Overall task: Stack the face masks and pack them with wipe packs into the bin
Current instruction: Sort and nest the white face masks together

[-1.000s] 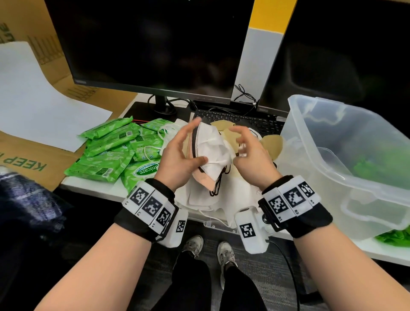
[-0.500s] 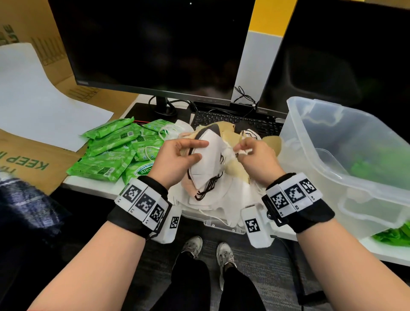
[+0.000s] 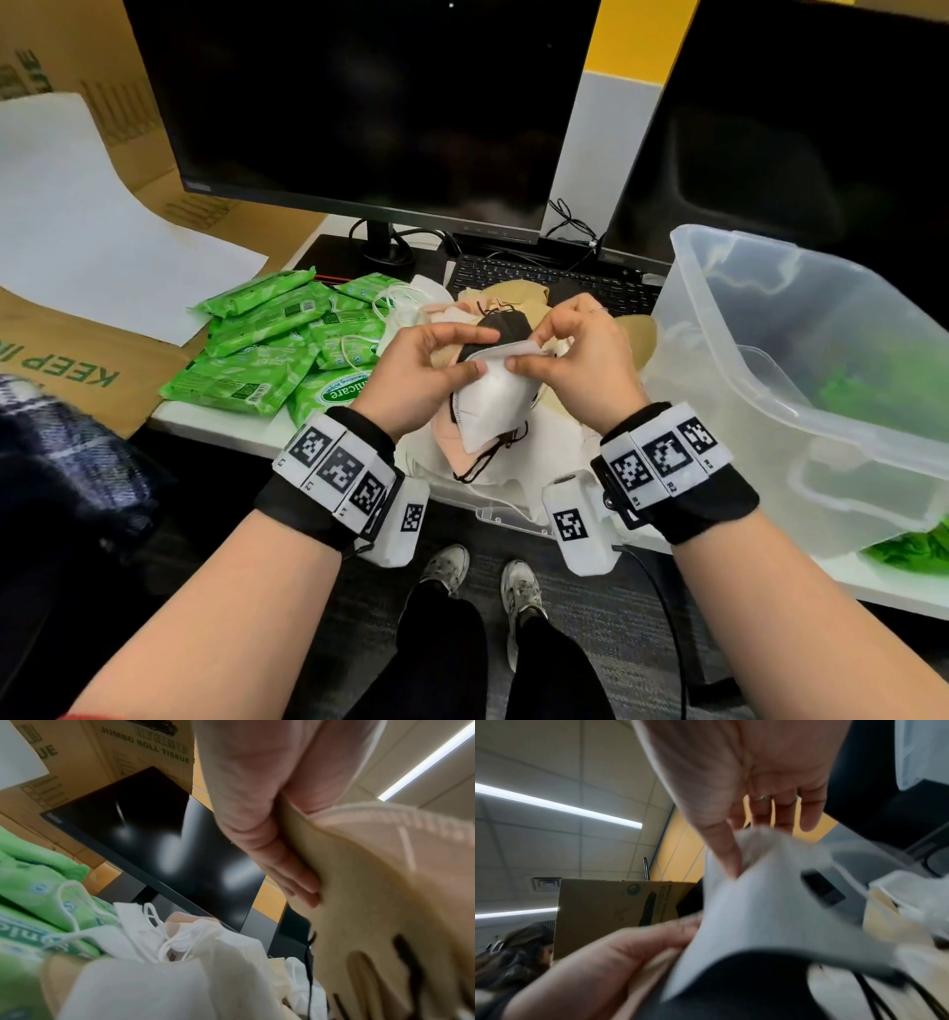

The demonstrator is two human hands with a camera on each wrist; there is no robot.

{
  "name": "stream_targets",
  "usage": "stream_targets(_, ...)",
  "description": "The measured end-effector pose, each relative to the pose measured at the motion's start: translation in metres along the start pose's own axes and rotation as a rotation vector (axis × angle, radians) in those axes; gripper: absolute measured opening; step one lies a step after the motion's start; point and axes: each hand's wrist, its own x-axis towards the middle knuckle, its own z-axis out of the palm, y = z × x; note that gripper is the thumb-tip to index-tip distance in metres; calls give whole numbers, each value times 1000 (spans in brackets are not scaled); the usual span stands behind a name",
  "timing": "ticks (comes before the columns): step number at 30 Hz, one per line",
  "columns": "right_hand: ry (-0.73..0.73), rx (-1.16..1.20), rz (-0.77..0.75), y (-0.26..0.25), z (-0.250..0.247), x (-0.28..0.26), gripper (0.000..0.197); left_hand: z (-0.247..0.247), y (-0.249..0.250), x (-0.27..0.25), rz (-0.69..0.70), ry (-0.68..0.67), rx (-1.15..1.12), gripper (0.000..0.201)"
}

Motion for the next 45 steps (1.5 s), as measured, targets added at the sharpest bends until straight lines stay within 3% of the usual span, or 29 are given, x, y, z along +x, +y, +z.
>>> stream_targets(2,42,3,24,1,-6,4,37,1,-1,1,-56,52,15,25)
stream_targets(6,430,184,-59,0,-23,7,29,-1,2,3,-119,188,-140,23)
stream_targets(7,422,216,-107,-3,-24,5,28,-1,4,2,-131,199,-187,25)
stream_targets(8,325,225,-157,-4,-22,3,27,-1,4,2,-141,204,-213,29)
stream_targets(11,-246,161,-186,-5,-8,-10,30,3,5,0,-122,165,-247,22)
stream_targets(12,-369,150,-168,-4,-4,-14,30,4,5,0,-109,152,-215,11)
stream_targets(13,-393,180,-149,-3,-2,-16,28,4,3,-1,-97,147,-162,12)
stream_targets(15,-236,297,-86,-1,-2,-15,28,3,-2,0,-82,136,-92,31)
stream_targets(17,-87,242,-22,4,-4,-11,27,2,-1,-2,-58,112,-89,39)
stream_targets(21,-94,142,63,13,-2,-4,35,5,4,-4,-9,55,-97,43)
stream_targets(23,26,204,68,13,-1,-5,26,6,3,-4,-7,57,-90,41)
stream_targets(26,130,274,34,14,-4,-6,31,6,2,-4,-24,68,-90,37)
stream_targets(31,57,256,-49,15,-5,-6,42,7,1,-5,-20,26,-83,37)
stream_targets(36,1,182,-127,12,-10,-13,68,6,-1,-5,-18,28,-75,36)
stream_targets(41,-75,94,-93,13,-8,-12,30,7,-2,-5,-12,0,-58,34)
stream_targets(45,-95,51,-70,11,-13,-8,16,9,-2,-6,-22,-12,-51,27)
